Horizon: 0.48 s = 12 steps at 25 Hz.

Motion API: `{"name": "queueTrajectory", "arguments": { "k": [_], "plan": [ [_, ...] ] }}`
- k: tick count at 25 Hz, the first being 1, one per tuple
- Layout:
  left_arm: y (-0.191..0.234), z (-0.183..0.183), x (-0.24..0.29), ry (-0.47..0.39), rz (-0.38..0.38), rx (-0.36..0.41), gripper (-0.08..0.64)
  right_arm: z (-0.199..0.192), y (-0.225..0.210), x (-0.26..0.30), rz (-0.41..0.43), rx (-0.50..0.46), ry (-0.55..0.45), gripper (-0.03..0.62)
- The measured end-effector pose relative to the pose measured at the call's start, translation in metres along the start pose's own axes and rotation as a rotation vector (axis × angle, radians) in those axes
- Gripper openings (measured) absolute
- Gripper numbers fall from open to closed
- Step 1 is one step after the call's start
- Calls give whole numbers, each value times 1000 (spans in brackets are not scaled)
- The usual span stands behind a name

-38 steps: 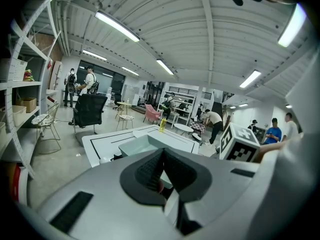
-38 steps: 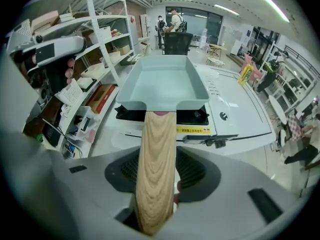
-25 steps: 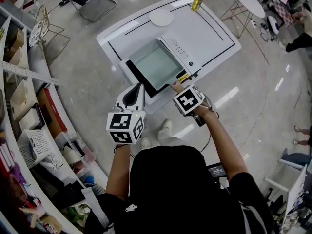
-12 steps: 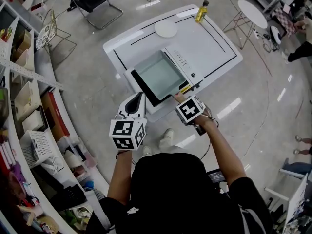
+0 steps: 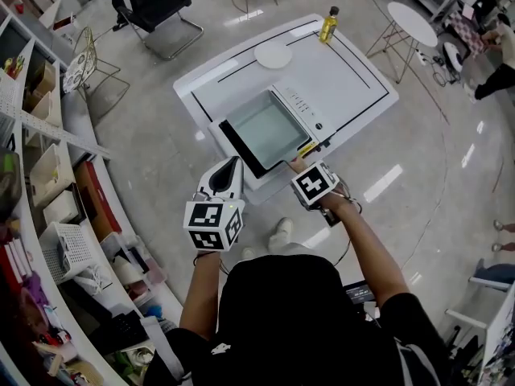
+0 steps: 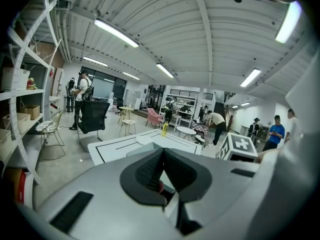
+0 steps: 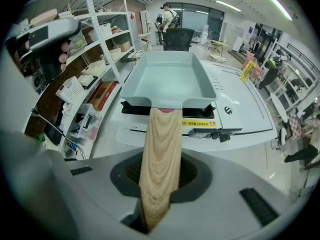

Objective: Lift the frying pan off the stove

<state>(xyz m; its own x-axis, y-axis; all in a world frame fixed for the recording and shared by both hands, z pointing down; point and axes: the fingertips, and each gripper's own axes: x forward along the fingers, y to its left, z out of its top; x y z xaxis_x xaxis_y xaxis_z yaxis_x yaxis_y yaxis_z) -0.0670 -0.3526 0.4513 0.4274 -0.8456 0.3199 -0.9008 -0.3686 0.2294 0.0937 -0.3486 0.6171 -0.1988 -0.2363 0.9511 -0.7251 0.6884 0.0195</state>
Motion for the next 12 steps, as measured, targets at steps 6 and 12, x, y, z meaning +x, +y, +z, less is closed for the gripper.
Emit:
{"name": "queueTrajectory", "arguments": {
  "k": [6, 12],
  "plan": [
    [5, -2, -20, -9, -2, 11, 11, -20, 1, -11, -52, 80, 49, 66],
    [7, -5, -43, -22, -14, 21, 11, -3, 37, -23, 33, 135, -63, 66]
  ]
}}
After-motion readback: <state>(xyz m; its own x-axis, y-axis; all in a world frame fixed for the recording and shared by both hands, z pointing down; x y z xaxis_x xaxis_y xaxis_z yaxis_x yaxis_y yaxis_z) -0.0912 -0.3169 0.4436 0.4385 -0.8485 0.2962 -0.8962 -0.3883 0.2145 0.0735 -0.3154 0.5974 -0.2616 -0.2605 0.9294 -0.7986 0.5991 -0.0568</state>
